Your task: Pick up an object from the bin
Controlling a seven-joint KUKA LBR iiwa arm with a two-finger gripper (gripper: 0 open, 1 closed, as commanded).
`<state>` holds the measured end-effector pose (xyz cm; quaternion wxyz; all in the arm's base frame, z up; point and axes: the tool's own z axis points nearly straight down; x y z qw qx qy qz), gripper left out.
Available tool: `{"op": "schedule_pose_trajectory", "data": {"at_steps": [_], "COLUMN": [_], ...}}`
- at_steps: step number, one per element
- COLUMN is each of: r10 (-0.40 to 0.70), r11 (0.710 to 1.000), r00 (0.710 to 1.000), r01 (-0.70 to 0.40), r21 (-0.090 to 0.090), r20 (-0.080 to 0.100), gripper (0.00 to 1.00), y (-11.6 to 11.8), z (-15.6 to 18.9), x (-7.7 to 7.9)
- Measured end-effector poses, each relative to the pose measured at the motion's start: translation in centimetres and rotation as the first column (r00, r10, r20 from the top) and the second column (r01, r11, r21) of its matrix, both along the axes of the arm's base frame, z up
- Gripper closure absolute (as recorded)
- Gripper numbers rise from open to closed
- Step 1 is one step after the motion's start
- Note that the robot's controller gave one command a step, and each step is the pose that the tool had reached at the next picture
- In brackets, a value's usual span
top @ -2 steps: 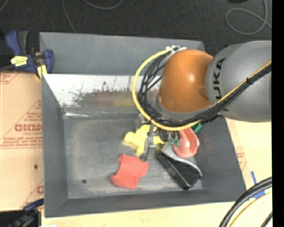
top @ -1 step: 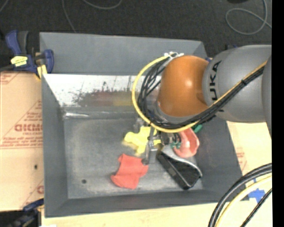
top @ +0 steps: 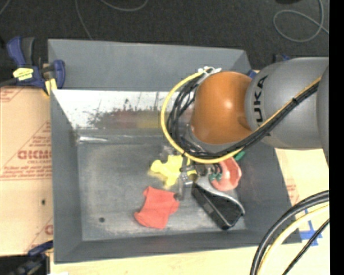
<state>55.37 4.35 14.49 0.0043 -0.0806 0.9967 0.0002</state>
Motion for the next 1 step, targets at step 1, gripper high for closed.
{"op": "schedule_pose_trajectory", "data": {"at_steps": [1], "r10": [-0.097], "r11": [0.995], "r00": [0.995], "r01": [0.097], "r21": [0.001], "r20": [-0.005], "gripper": [0.00], "y": [-0.54], "z": [-2.41], "x": [-0.28]}}
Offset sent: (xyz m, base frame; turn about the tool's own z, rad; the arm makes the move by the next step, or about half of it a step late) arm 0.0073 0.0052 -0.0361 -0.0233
